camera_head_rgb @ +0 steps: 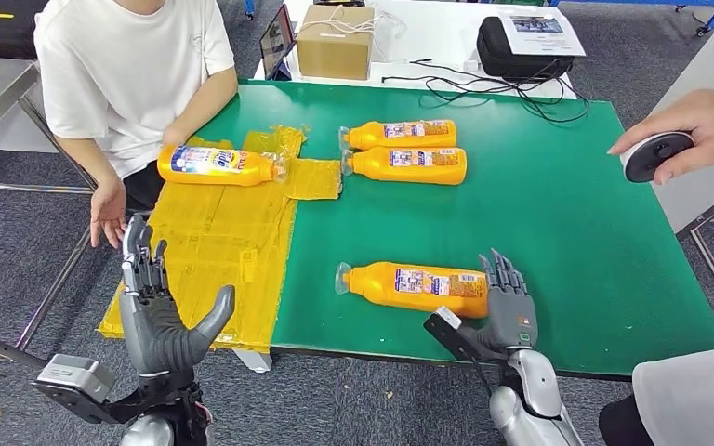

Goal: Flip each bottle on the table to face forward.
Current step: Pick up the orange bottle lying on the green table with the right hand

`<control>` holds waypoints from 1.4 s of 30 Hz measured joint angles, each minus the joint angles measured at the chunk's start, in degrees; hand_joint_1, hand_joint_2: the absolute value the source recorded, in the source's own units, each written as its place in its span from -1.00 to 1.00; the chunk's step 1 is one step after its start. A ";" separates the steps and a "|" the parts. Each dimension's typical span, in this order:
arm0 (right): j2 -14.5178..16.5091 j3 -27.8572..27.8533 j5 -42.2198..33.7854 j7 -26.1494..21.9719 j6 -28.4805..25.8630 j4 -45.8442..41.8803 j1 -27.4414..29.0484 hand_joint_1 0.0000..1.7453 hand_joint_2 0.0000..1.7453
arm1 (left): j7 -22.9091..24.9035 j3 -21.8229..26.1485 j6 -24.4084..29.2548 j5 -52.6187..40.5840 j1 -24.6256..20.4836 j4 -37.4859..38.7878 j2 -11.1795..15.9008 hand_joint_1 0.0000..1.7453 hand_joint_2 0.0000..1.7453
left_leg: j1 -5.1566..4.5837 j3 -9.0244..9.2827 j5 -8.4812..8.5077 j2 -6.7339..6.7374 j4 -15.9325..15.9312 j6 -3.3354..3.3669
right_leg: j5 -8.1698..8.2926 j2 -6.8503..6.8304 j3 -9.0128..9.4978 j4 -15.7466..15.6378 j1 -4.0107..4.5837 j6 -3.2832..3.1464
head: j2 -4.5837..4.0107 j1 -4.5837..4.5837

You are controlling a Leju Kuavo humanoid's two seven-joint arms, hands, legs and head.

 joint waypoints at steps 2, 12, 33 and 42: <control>0.61 0.08 -0.83 -0.70 0.26 2.90 -2.26 -1.00 1.00 | 0.03 -0.96 0.67 -0.29 -0.64 0.56 0.03 -1.00 1.00 | 0.00 0.00 0.01 0.01 0.00 0.01 | 0.06 0.00 -0.02 0.00 0.01 -0.06 | 0.00 -0.01; 3.44 2.06 -1.54 -0.90 5.11 15.43 -11.83 -1.00 1.00 | 1.78 -3.31 2.26 -0.31 -6.15 4.52 0.21 -1.00 1.00 | 0.03 -0.01 0.06 0.01 0.00 -0.04 | 0.08 0.00 -0.05 0.01 0.03 -0.08 | 0.00 -0.01; 4.79 8.58 1.84 6.91 22.67 28.12 -23.79 1.00 1.00 | 4.38 -5.99 3.10 -0.29 -11.29 10.03 0.42 -1.00 1.00 | 0.03 0.56 0.00 0.39 0.00 -0.08 | 0.11 0.27 0.27 -0.01 0.03 -0.14 | 0.00 0.00; 3.87 9.73 -2.18 4.23 24.76 29.71 -25.19 1.00 1.00 | 5.52 -6.88 2.25 -0.13 -12.51 12.03 0.73 -1.00 1.00 | 0.03 0.86 0.01 0.34 0.01 -0.08 | 0.11 0.28 0.59 -0.02 0.03 -0.13 | 0.00 -0.01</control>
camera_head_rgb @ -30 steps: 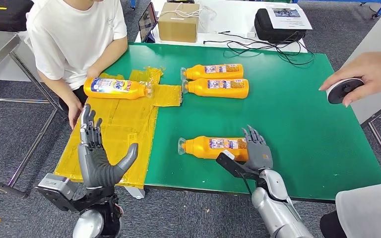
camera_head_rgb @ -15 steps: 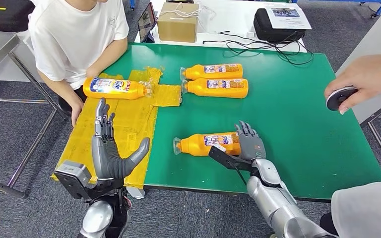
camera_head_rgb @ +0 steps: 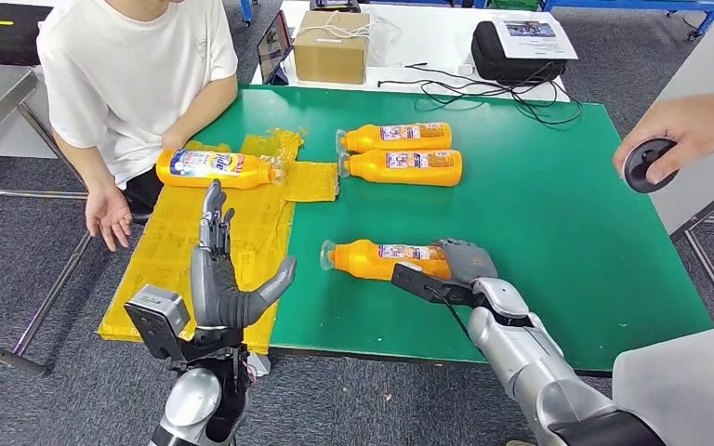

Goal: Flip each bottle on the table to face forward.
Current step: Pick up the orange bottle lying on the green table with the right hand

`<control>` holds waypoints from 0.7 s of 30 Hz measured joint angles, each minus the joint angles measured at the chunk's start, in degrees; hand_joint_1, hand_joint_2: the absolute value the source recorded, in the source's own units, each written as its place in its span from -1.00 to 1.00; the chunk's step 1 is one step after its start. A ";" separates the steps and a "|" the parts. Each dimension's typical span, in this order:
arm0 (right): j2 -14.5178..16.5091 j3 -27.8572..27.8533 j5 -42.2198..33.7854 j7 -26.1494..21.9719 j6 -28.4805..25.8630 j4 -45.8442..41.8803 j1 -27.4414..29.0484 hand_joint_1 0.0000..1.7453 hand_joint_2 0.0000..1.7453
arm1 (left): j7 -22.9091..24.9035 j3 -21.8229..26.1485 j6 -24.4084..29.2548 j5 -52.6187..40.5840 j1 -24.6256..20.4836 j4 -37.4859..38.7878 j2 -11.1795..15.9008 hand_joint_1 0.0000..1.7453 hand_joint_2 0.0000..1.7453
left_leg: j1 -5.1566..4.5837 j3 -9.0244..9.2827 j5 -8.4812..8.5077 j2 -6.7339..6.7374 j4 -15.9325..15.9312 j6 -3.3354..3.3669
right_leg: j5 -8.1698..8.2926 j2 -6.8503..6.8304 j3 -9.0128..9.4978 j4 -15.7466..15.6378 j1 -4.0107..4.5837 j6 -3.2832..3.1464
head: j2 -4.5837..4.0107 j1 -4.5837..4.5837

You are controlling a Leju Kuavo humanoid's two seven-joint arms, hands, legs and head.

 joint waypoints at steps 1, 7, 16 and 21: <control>-0.19 -0.01 -0.61 -0.67 0.07 0.04 0.01 1.00 1.00 | 0.04 -0.03 -0.13 -0.01 -0.09 0.20 0.03 -1.00 1.00 | 0.00 0.01 0.00 0.00 0.00 0.00 | 0.00 0.00 0.00 0.00 0.00 0.00 | 0.00 0.00; -1.38 -1.80 -8.26 -8.57 0.07 -0.03 1.66 1.00 1.00 | 0.08 -0.39 -0.90 -0.03 -0.01 0.46 0.45 -1.00 1.00 | 0.00 0.05 -0.04 0.03 0.00 0.00 | 0.00 0.01 0.06 0.00 0.00 0.00 | 0.00 0.00; -0.74 -6.36 -21.09 -17.40 -0.64 -3.09 6.63 1.00 1.00 | 1.67 -0.78 -2.23 1.45 1.30 0.34 0.86 -1.00 1.00 | 0.08 0.15 -0.06 -0.04 -0.02 -0.03 | -0.02 0.02 0.23 0.00 0.07 0.00 | 0.00 0.03; 4.37 -12.66 -42.03 -20.87 -3.30 -19.37 20.51 1.00 1.00 | 5.76 1.45 -2.05 12.69 6.37 0.42 0.03 -1.00 1.00 | 0.11 -0.28 -0.09 -0.09 -0.02 -0.06 | -0.08 -0.02 -0.13 0.02 0.13 -0.02 | 0.00 -0.01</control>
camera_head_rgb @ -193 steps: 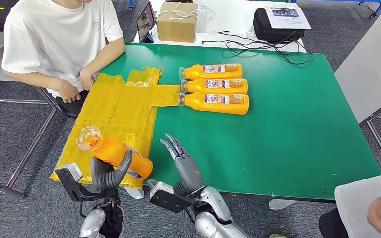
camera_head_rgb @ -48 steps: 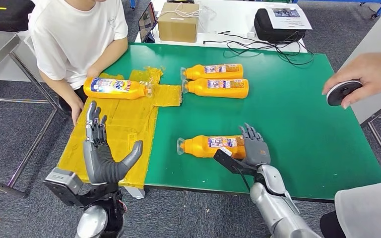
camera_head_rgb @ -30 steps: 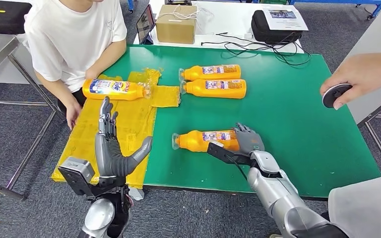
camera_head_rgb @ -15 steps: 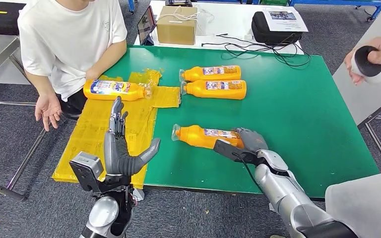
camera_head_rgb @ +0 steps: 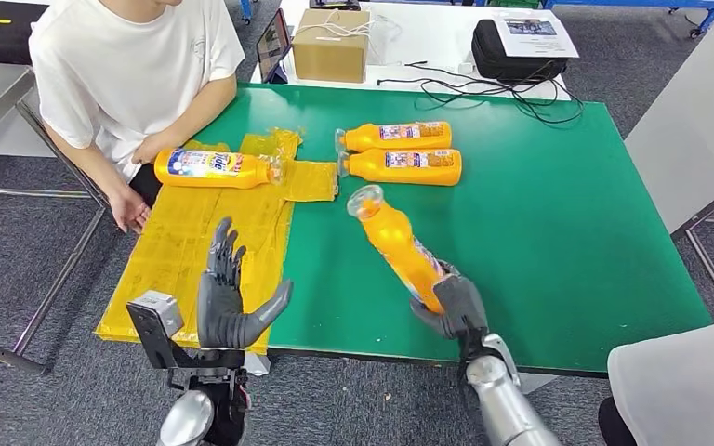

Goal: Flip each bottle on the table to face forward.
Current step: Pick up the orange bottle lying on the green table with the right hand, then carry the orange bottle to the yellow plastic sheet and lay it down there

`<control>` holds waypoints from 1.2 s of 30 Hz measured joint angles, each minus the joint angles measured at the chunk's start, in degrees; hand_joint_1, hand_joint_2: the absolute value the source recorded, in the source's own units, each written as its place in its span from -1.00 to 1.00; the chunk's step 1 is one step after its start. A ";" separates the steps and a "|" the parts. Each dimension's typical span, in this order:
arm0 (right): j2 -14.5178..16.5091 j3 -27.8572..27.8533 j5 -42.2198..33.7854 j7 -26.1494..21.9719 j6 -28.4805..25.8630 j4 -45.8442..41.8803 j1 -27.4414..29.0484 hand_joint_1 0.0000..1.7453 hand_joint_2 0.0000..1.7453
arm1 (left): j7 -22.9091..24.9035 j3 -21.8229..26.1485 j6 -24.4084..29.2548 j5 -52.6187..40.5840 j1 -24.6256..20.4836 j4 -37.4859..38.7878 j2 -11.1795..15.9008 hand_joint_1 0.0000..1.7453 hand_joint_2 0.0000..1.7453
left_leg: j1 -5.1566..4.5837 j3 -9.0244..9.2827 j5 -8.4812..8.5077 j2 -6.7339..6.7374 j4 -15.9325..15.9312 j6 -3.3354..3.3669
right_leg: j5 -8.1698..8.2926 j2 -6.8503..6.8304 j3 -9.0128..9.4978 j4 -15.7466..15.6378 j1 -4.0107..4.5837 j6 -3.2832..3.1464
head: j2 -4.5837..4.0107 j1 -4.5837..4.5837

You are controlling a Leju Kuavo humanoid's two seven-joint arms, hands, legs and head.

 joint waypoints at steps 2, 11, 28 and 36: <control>1.82 -0.78 -6.23 0.80 -0.04 -7.16 4.71 1.00 1.00 | 0.92 0.89 0.05 4.99 1.71 0.49 -0.23 -1.00 1.00 | 0.02 -0.23 0.00 -0.04 0.00 -0.01 | -0.03 -0.04 -0.24 0.01 0.02 -0.02 | 0.00 0.00; 4.41 -1.47 -12.14 1.06 -0.60 -22.24 11.89 1.00 1.00 | 1.54 2.28 0.11 8.96 4.02 2.10 -0.53 -1.00 1.00 | -0.05 -0.53 0.01 -0.06 0.00 -0.01 | -0.03 -0.05 -0.50 0.01 -0.07 -0.02 | 0.00 0.01; 5.73 11.66 -6.62 2.97 5.33 -28.83 13.48 1.00 1.00 | -2.73 -5.17 -12.89 4.23 5.28 4.26 3.77 -1.00 1.00 | -0.01 -0.58 0.01 -0.03 -0.01 -0.02 | -0.03 -0.02 -0.58 0.01 -0.01 -0.03 | 0.00 0.01; 5.46 24.00 2.84 4.38 4.94 -20.12 9.73 1.00 1.00 | -2.79 -7.00 -13.90 2.98 4.66 3.10 4.67 -1.00 1.00 | -0.01 -0.59 0.02 -0.05 -0.01 -0.02 | -0.04 -0.06 -0.59 0.01 -0.02 -0.03 | 0.00 0.02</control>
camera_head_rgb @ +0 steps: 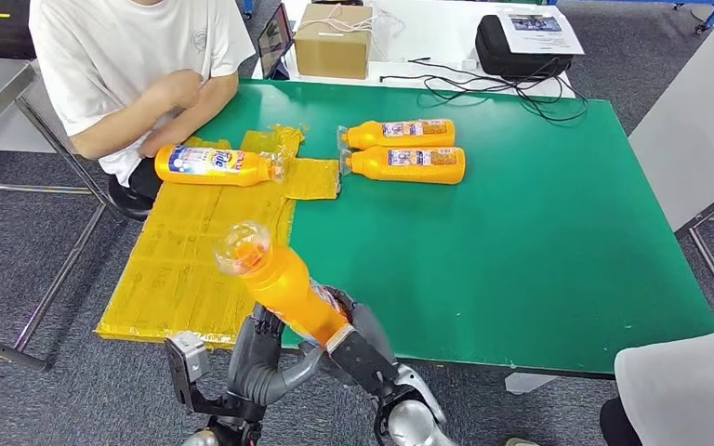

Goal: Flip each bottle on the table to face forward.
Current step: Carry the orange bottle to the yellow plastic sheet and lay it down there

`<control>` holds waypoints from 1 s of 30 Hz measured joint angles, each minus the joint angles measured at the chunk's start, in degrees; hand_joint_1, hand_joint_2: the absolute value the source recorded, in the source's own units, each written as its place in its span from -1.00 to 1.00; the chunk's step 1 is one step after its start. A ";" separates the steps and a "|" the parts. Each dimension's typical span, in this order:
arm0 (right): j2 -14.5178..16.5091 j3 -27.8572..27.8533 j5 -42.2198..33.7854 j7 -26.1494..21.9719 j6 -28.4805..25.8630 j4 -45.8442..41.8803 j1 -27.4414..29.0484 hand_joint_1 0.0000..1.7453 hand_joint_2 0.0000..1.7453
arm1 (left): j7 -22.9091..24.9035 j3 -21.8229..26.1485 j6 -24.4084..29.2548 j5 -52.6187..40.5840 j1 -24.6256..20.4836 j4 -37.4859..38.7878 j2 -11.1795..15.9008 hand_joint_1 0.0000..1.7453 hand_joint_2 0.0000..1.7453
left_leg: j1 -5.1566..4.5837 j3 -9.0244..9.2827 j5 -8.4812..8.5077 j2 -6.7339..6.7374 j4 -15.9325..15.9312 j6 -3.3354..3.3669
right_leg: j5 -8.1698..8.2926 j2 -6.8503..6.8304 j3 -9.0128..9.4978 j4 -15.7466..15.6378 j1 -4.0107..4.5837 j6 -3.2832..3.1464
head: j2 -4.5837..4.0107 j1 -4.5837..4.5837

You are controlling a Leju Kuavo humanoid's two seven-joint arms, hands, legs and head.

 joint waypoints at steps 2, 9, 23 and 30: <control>-0.18 1.32 0.61 0.14 -0.29 1.31 -0.90 1.00 1.00 | 0.00 -0.01 0.05 -0.01 -0.02 -0.13 0.11 -1.00 1.00 | -0.01 0.00 0.00 0.02 0.00 0.00 | 0.00 0.01 -0.01 0.00 -0.01 0.00 | 0.00 0.00; -1.07 3.79 1.13 0.18 0.19 4.80 -4.52 1.00 1.00 | 0.59 0.60 -0.49 0.20 -1.14 -0.18 0.18 -1.00 1.00 | -0.01 0.02 0.01 0.05 0.01 0.01 | 0.02 0.02 -0.02 0.00 -0.01 0.01 | 0.00 -0.01; -1.74 6.92 6.11 2.14 -1.87 7.83 -7.26 1.00 1.00 | 4.21 2.06 3.40 -0.27 -2.27 1.10 -0.48 1.00 1.00 | -0.01 -0.02 0.01 0.07 0.01 0.00 | 0.02 0.03 -0.06 0.00 -0.01 0.01 | 0.00 0.01; -0.54 8.22 4.10 0.75 -5.74 8.77 -7.59 0.87 1.00 | 5.11 4.19 5.06 10.38 -3.28 1.69 -2.62 1.00 1.00 | -0.01 -0.02 0.02 0.07 0.01 0.00 | 0.02 0.02 -0.06 0.00 0.00 0.01 | 0.00 -0.01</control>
